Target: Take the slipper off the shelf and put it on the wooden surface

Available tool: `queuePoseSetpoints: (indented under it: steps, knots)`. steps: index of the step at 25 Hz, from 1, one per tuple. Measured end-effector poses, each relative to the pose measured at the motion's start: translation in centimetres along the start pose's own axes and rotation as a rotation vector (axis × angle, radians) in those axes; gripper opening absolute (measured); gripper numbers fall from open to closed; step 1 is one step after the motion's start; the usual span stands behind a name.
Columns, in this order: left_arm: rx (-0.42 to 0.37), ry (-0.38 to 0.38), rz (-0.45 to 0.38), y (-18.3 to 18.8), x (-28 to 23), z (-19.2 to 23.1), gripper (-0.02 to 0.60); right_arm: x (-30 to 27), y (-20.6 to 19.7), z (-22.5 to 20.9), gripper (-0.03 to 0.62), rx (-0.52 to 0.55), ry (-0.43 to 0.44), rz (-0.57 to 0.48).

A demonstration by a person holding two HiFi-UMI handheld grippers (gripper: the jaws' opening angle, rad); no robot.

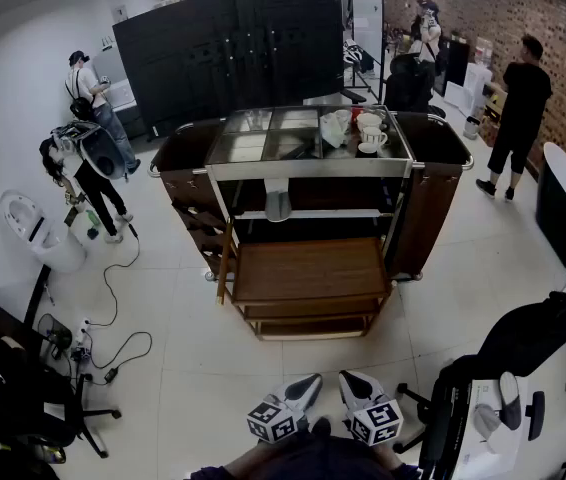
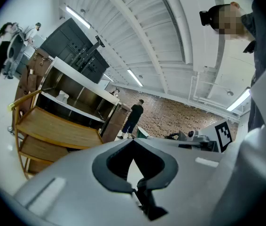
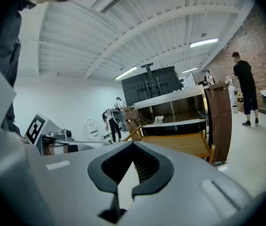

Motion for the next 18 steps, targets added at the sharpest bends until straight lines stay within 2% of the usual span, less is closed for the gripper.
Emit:
queuePoseSetpoints:
  steps: [11,18]
  knots:
    - [0.01,0.064,0.013,0.2,-0.7,2.4,0.017,-1.8,0.0,-0.7,0.002,-0.003,0.007,0.014]
    - [0.032,0.112,0.002,1.4,-0.9,5.9,0.017,-5.5,0.3,-1.3,0.002,-0.008,0.021,0.03]
Point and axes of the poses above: the fingertips, and each gripper's own axes: x backward along the fingers, z to its left, y out of its top, the point moved 3 cm from there along x, backward along the fingers, and after that the axes turned 7 degrees about -z, right-handed, at the moved point
